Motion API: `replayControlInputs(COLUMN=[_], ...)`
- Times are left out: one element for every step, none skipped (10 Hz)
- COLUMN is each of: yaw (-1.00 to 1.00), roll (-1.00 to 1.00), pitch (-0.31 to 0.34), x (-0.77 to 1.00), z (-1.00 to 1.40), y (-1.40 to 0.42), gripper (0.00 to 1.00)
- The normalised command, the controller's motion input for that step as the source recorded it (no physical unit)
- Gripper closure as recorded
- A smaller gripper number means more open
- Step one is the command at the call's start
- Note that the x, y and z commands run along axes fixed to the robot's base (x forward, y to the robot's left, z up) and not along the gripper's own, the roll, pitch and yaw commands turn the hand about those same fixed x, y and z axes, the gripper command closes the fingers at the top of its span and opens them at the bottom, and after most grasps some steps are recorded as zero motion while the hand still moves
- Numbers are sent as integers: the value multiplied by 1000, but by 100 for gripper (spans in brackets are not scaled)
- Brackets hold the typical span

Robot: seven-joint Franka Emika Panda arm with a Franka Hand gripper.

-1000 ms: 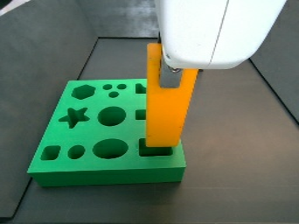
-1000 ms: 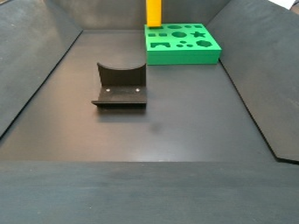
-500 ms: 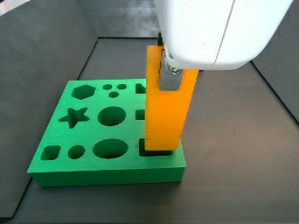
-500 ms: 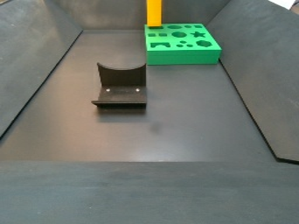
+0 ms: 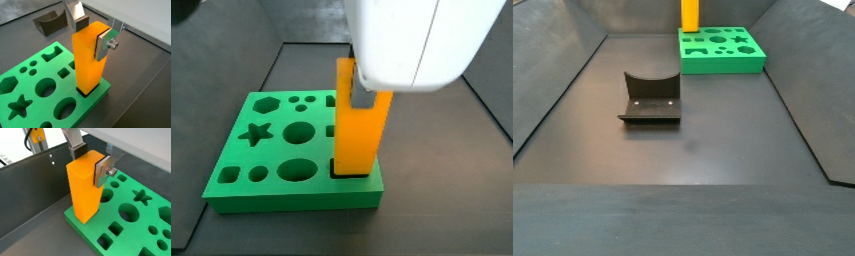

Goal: Insert the rectangle object.

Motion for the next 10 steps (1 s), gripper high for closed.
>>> replayControlInputs(yaw=[0,0,0,0,0,0,0,0,0,0], roll=[-80,-53,0,0,-20,-31,-14,-16,0,0], pitch=[0,0,0,0,0,3,17,19,34,84], x=[0,0,-9,-114,-154,-160,-160,-157,-83,0], z=[-206,-263,-254,-206,-177,-180,-160,-129,-17,0], y=[-29,0,0,29,17,6,6,0,0,0], gripper=[100,100,100,100,100,100,100,100,100,100])
